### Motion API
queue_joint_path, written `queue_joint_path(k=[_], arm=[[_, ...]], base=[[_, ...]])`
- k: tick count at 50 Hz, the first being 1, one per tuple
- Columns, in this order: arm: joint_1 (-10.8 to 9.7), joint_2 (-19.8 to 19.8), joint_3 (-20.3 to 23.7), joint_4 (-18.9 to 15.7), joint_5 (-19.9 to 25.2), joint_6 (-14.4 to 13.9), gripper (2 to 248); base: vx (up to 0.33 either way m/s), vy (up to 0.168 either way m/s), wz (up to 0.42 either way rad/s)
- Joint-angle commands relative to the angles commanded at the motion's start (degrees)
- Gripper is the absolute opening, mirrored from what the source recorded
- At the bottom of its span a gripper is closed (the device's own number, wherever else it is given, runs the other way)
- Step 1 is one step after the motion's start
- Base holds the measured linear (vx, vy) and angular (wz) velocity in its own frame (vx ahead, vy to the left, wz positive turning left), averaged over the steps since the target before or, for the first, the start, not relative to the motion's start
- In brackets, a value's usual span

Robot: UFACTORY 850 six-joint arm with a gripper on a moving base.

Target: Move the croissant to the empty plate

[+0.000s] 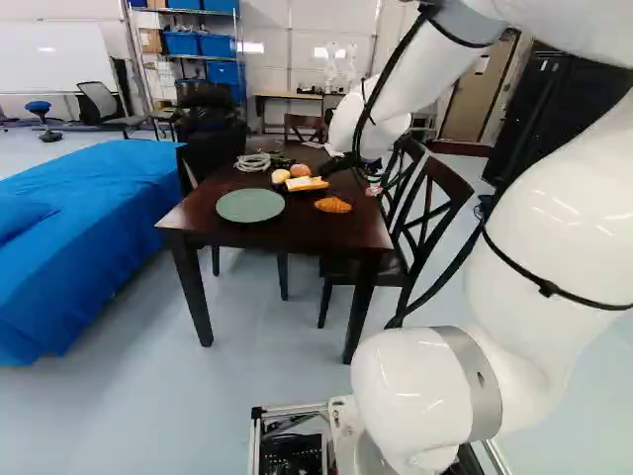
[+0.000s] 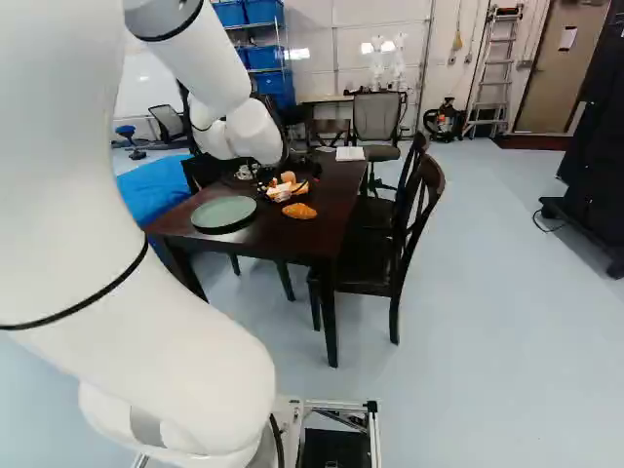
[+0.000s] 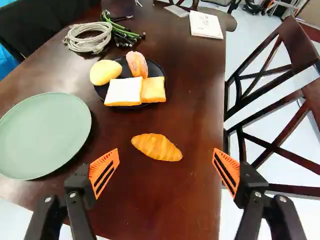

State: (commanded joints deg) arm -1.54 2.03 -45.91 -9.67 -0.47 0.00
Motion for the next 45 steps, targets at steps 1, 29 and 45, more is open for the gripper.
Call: queue_joint_path(k=[1,29,45], arm=[[0.06,-0.03,-0.18,-0.24,-0.33,0.0,247],[2.14,-4.88,-6.22,-3.99,-10.19,0.0,247],[2.65,-8.48,-10.05,-4.85,-15.52,0.0,247]], base=[[0.0,0.0,0.0],[0.0,0.0,0.0],[0.0,0.0,0.0]])
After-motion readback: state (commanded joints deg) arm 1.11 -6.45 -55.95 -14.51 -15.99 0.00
